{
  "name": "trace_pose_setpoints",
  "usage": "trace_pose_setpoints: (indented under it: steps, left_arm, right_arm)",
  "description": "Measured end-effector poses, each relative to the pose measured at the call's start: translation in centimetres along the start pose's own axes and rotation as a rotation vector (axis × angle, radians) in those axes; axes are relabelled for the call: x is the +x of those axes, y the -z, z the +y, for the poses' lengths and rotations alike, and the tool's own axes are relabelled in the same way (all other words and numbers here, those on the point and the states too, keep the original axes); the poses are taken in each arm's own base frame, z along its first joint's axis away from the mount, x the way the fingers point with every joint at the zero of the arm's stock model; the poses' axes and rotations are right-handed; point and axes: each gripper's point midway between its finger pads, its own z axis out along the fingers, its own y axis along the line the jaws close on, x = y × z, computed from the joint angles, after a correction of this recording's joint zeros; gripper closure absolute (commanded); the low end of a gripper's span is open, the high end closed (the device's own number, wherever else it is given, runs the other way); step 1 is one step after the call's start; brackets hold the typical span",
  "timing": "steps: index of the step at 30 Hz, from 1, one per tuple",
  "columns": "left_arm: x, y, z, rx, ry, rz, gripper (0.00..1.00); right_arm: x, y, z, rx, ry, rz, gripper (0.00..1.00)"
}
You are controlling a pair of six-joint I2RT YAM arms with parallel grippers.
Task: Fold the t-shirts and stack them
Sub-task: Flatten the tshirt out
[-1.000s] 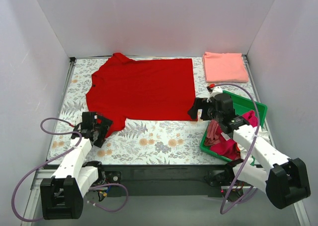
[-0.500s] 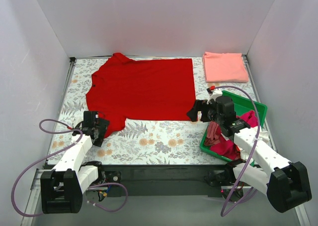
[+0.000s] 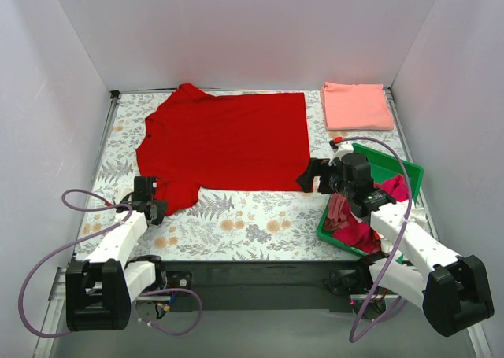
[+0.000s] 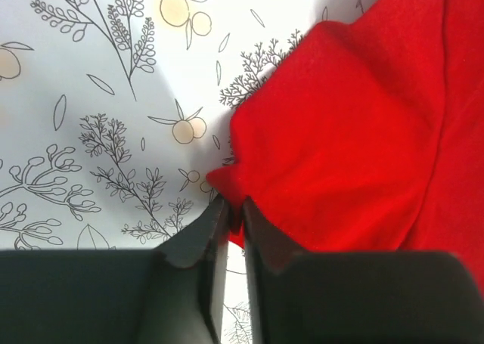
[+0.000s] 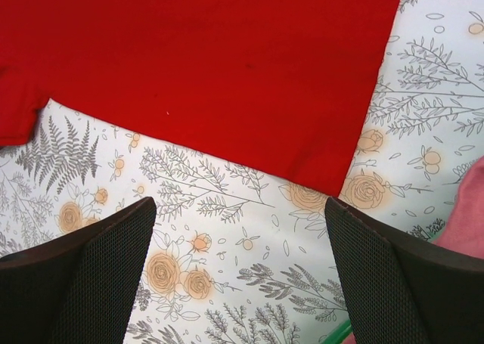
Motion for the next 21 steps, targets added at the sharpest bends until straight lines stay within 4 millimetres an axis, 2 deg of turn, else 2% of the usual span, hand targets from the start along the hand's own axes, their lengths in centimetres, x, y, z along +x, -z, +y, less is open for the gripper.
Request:
trace_pose_setpoints:
  steps: [1,5,13,15,21]
  left_arm:
    - [0.1,-0.2,0.3,-0.012,-0.003,0.001,1.00]
    - [0.1,-0.3,0.2,-0.011,-0.010,-0.001,1.00]
    - [0.3,0.0,-0.1,0.025,-0.030,0.012,1.00]
    - [0.3,0.2,-0.4,0.043,-0.032,0.014,1.00]
    - [0.0,1.0,-1.4,0.105,-0.024,0.005,1.00]
  right_arm:
    - [0.1,0.0,-0.1,0.008,-0.008,-0.001,0.02]
    - [-0.1,0.0,-0.7,0.046,-0.045,-0.019,0.02]
    - [0.0,-0.3,-0.6,0.046,-0.081,-0.013,0.03]
    - [0.8,-0.8,-0.8,0.044,-0.084,0.021,0.09]
    - [4.1,-2.7,-1.8,0.072,-0.094,0.186,0.15]
